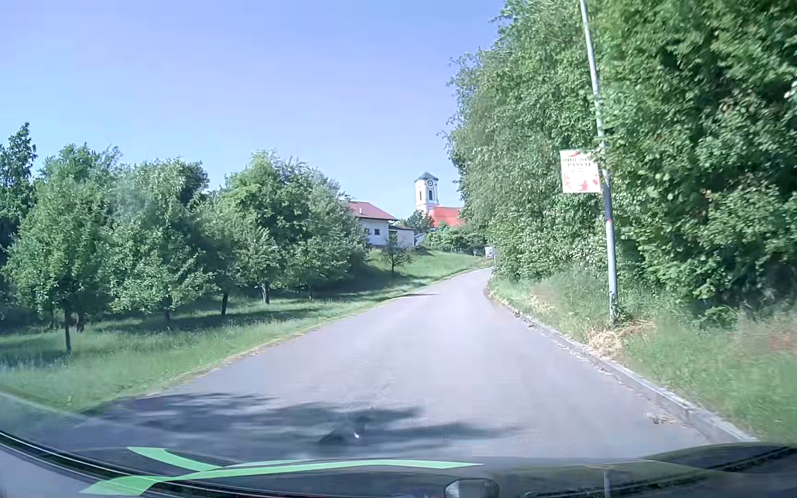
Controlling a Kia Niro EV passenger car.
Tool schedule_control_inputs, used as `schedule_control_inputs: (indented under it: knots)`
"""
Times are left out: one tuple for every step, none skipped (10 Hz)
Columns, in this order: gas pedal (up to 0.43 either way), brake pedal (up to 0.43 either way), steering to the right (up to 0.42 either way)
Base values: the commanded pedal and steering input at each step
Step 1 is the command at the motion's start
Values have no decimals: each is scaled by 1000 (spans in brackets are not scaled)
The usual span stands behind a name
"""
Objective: Follow the waypoints while adhering to traffic rules and regulations
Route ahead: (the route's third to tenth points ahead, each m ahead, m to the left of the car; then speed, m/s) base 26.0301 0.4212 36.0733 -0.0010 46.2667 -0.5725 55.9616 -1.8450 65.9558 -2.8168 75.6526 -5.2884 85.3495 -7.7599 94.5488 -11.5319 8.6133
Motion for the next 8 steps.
schedule_control_inputs:
  knots:
    - [169,0,15]
    - [169,0,11]
    - [169,0,11]
    - [169,0,11]
    - [169,0,10]
    - [169,0,10]
    - [169,0,10]
    - [169,0,8]
